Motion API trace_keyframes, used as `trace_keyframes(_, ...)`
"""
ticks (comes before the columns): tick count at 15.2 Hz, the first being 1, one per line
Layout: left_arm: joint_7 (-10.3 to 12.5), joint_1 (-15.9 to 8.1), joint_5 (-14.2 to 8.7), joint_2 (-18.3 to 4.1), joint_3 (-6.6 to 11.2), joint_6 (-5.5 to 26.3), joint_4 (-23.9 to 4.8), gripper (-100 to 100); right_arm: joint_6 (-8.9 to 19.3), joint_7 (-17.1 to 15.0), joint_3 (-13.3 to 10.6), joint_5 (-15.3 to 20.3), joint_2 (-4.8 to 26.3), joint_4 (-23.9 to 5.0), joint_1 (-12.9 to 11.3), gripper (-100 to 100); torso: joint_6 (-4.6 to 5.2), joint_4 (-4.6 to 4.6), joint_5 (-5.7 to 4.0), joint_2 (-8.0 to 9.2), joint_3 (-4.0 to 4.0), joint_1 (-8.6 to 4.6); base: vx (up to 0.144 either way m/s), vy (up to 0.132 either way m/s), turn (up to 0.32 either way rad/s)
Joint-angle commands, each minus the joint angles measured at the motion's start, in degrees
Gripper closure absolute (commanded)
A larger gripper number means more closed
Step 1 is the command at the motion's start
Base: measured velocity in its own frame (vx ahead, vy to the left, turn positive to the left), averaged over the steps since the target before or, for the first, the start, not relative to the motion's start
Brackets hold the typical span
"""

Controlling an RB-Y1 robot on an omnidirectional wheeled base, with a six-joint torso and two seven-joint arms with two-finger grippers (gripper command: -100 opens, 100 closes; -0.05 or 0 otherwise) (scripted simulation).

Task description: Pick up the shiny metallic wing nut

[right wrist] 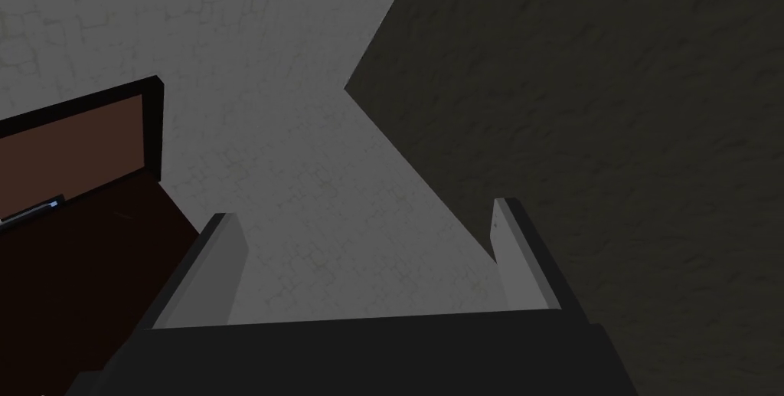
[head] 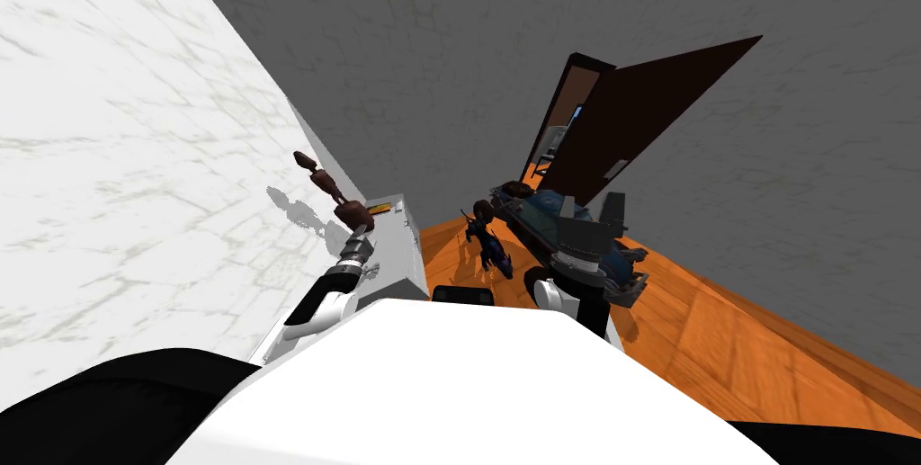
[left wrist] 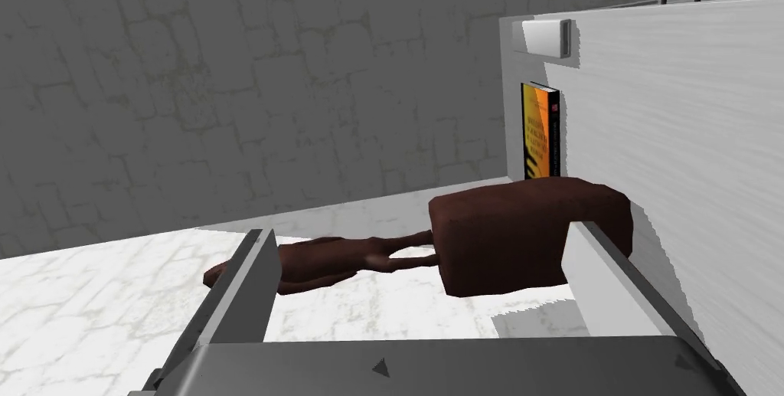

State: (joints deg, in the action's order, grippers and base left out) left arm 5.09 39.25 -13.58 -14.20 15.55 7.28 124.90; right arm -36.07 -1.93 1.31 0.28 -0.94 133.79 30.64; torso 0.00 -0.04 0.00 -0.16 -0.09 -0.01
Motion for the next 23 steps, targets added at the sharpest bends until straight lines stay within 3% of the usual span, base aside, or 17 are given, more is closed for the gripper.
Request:
trace_keyframes(1, -0.1, 0.2, -0.5, -0.3, 0.36, 1.8, -1.0, -100, 0.0, 0.0, 0.0, 0.0, 0.0, 0.0, 0.0, 0, 0.00, 0.00, 0.00, 0.00, 0.00, 0.00, 0.035, 0.001, -0.038)
trace_keyframes(2, -0.6, 1.0, -1.9, -0.4, 1.42, 3.9, -2.0, -100, 0.0, 0.0, 0.0, 0.0, 0.0, 0.0, 0.0, 0, -0.01, 0.00, 0.00, 0.01, 0.01, 0.01, 0.044, -0.003, -0.103)
trace_keyframes(4, -0.6, 1.0, -1.9, -0.4, 1.42, 5.2, -2.0, -100, 0.0, 0.0, 0.0, 0.0, 0.0, 0.0, 0.0, 0, 0.00, -0.01, 0.00, -0.02, -0.01, 0.01, 0.046, 0.003, -0.073)
trace_keyframes(5, -1.1, 1.9, -3.2, -0.6, 2.49, 7.0, -3.0, -100, 0.0, 0.0, 0.0, 0.0, 0.0, 0.0, 0.0, 0, -0.01, 0.00, 0.00, -0.01, -0.01, 0.01, 0.046, 0.001, -0.096)
trace_keyframes(7, -1.1, 1.9, -3.2, -0.6, 2.49, 8.7, -3.0, -100, 0.0, 0.0, 0.0, 0.0, 0.0, 0.0, 0.0, 0, -0.01, -0.01, 0.00, -0.02, -0.01, 0.01, 0.042, 0.005, -0.061)
trace_keyframes(8, -1.7, 2.8, -4.6, -0.8, 3.58, 10.6, -4.0, -100, 0.0, 0.0, 0.0, 0.0, 0.0, 0.0, 0.0, 0, -0.01, 0.00, 0.01, 0.00, 0.00, 0.02, 0.045, 0.002, -0.087)
trace_keyframes(10, -1.7, 2.8, -4.6, -0.8, 3.58, 12.2, -4.0, -100, 0.0, 0.0, 0.0, 0.0, 0.0, 0.0, 0.0, 0, 0.00, 0.00, 0.00, -0.03, -0.02, 0.01, 0.046, 0.002, -0.067)
trace_keyframes(11, -2.2, 3.7, -5.9, -0.9, 4.68, 14.1, -5.1, -100, 0.0, 0.0, 0.0, 0.0, 0.0, 0.0, 0.0, 0, 0.00, 0.00, 0.00, -0.02, -0.01, 0.00, 0.049, 0.003, -0.104)
trace_keyframes(13, -2.2, 3.7, -5.9, -0.9, 4.68, 15.7, -5.1, -100, 0.0, 0.0, 0.0, 0.0, 0.0, 0.0, 0.0, 0, -0.01, -0.01, 0.01, -0.04, -0.02, 0.02, 0.048, 0.010, -0.071)
trace_keyframes(14, -2.8, 4.5, -7.2, -1.0, 5.78, 17.4, -6.2, -100, 0.0, 0.0, 0.0, 0.0, 0.0, 0.0, 0.0, 0, -0.01, 0.00, 0.01, -0.02, -0.01, 0.03, 0.051, 0.010, -0.079)
trace_keyframes(16, -2.8, 4.5, -7.2, -1.0, 5.78, 19.1, -6.2, -100, 0.0, 0.0, 0.0, 0.0, 0.0, 0.0, 0.0, 0, -0.01, -0.01, 0.01, -0.04, -0.02, 0.04, 0.046, 0.012, -0.065)
trace_keyframes(17, -3.4, 5.4, -8.5, -1.1, 6.89, 20.5, -7.2, -100, 0.0, 0.0, 0.0, 0.0, 0.0, 0.0, 0.0, 0, -0.01, 0.00, 0.01, -0.01, -0.01, 0.04, 0.048, 0.012, -0.105)
trace_keyframes(22, -4.0, 6.2, -9.8, -1.2, 7.99, 25.9, -8.3, -100, 0.0, 0.0, 0.0, 0.0, 0.0, 0.0, 0.0, 0, 0.00, -0.01, 0.02, -0.06, -0.04, 0.05, 0.051, 0.015, -0.068)
trace_keyframes(23, -4.6, 7.0, -11.1, -1.2, 9.08, 27.3, -9.4, -100, 0.0, 0.0, 0.0, 0.0, 0.0, 0.0, 0.0, 0, -0.01, -0.01, 0.01, -0.04, -0.03, 0.04, 0.050, 0.012, -0.079)
